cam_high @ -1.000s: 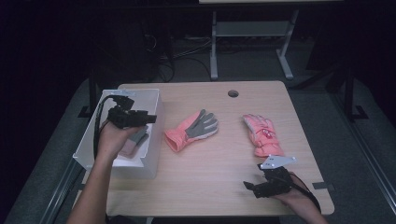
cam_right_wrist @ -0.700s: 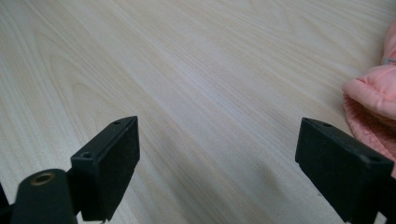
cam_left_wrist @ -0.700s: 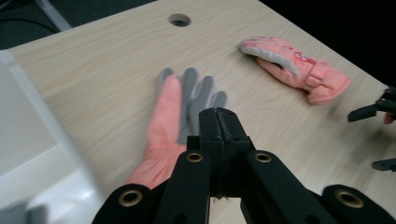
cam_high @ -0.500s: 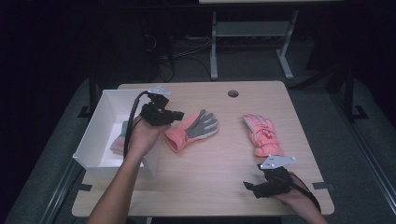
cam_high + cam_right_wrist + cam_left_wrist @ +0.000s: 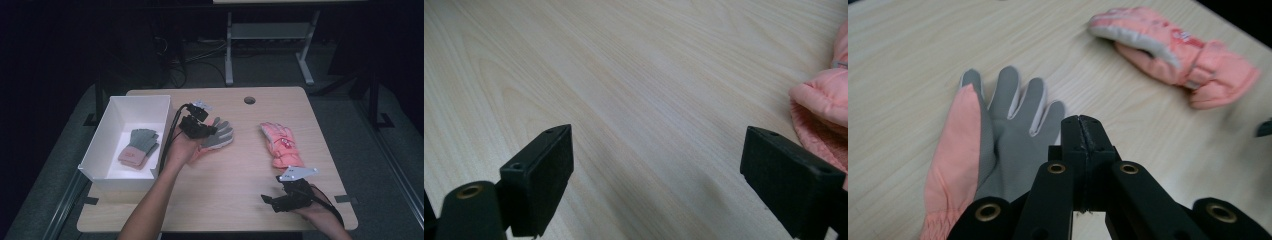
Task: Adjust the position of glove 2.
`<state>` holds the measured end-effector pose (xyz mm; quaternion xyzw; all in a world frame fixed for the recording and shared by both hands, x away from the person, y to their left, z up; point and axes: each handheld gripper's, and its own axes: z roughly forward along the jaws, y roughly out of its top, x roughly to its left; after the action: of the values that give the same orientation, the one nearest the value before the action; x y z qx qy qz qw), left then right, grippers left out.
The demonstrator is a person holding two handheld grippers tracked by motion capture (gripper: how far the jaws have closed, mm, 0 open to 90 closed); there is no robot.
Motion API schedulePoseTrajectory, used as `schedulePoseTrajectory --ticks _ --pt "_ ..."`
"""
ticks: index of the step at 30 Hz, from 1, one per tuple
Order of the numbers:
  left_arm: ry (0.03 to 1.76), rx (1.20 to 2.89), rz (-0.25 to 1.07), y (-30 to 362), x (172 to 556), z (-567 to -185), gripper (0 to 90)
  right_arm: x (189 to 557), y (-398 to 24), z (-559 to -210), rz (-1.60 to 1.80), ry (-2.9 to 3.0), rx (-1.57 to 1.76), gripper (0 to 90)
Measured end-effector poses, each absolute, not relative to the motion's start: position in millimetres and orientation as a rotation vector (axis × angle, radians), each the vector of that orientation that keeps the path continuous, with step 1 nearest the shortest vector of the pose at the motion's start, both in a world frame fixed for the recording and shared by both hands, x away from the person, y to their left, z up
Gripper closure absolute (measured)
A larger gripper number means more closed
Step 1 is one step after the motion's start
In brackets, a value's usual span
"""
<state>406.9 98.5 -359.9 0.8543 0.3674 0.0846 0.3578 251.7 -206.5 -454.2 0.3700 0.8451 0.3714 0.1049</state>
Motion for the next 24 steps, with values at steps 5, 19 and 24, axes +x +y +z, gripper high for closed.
schedulePoseTrajectory --ticks 5,19,24 --pt "0.995 2.232 0.238 99.3 418.4 -380.4 89.7 251.9 -206.7 -454.2 1.095 2.494 1.080 13.5" --pt "1.122 2.256 0.322 105.6 436.5 -417.6 89.7 252.3 -206.9 -454.3 1.082 2.506 1.075 13.7" --pt "1.137 2.266 0.307 108.0 438.8 -422.5 89.8 252.7 -207.2 -455.0 1.092 2.500 1.079 13.7"
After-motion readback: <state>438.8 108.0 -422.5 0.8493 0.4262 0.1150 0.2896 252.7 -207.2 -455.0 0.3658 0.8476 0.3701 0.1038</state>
